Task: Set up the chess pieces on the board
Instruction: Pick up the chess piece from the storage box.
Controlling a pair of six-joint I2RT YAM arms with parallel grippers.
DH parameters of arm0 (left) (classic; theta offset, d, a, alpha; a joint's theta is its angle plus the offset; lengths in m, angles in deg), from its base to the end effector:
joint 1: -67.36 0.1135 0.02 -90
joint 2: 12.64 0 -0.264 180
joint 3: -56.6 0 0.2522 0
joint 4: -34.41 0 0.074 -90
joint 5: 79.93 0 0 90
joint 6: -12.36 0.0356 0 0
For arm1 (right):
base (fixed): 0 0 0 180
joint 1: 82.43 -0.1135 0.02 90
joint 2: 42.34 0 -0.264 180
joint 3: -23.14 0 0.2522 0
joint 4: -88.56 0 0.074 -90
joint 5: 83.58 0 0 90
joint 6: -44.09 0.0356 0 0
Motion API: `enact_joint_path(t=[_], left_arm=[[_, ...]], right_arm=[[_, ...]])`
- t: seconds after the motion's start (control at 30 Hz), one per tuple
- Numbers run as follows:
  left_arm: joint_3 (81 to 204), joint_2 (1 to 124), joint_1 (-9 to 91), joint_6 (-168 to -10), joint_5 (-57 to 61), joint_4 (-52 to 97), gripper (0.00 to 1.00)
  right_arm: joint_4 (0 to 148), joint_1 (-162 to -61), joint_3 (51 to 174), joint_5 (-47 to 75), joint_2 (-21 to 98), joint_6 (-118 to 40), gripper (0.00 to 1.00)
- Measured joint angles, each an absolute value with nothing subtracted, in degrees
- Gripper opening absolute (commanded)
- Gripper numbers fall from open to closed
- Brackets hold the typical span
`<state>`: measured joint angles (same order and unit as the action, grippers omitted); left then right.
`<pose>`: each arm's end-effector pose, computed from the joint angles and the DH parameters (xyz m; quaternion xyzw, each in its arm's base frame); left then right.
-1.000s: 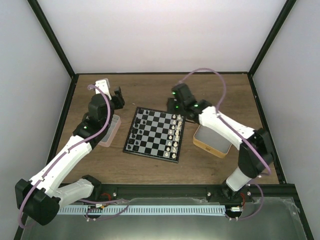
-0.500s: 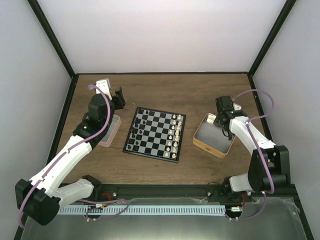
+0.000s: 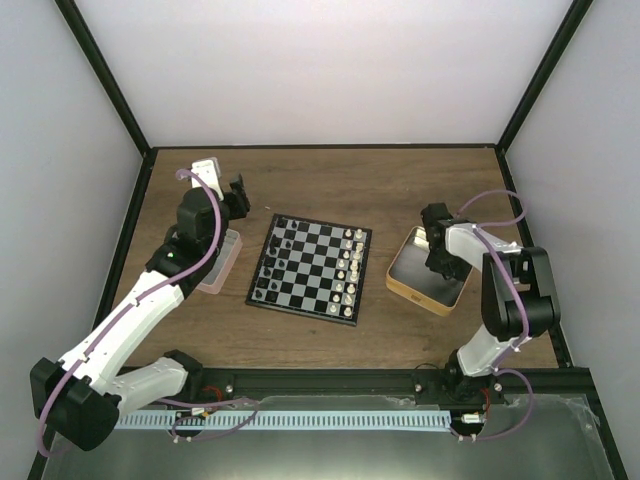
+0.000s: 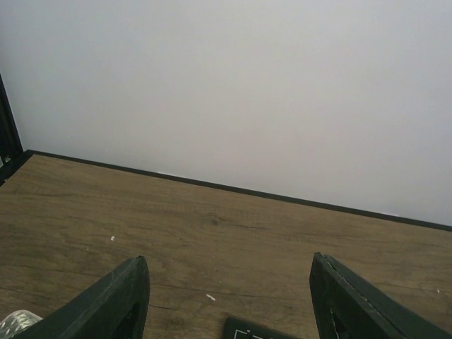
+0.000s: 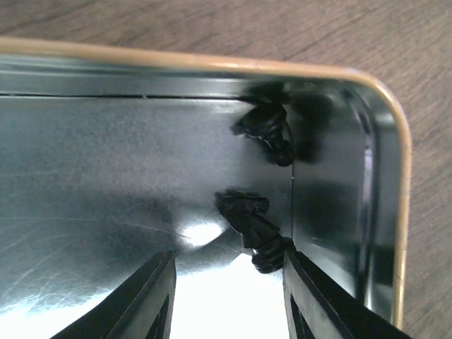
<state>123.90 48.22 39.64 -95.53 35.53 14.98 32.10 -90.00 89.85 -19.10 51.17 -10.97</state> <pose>0.2244 -0.1006 0.3485 -0.0713 0.7723 -0.0764 0.6266 0.2734 0.0209 0.1579 0.2430 0.9429 -0.1847 0.1334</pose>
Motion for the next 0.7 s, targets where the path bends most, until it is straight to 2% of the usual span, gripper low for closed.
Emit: enact_joint_path(t=[0.37,0.43,0.57,0.7], left_arm=[[123.9,48.2,39.6,-95.4,36.3,14.9,0.66],[123.9,48.2,39.6,-95.4,36.4,14.9,0.66],[123.9,48.2,39.6,-95.3,36.4,14.8,0.66],[123.9,48.2,39.6,-95.3,36.6,14.6,0.66]], right_arm=[[32.9,-88.9,89.6,-20.2,52.7,-9.4,0.46],[34.4,-88.2,89.5,-20.0,52.6,-9.9,0.43],[37.0,-87.6,89.2,-19.0,52.6,-11.0,0.31],[38.4,-87.6,89.2,-17.2,52.6,-11.7,0.28]])
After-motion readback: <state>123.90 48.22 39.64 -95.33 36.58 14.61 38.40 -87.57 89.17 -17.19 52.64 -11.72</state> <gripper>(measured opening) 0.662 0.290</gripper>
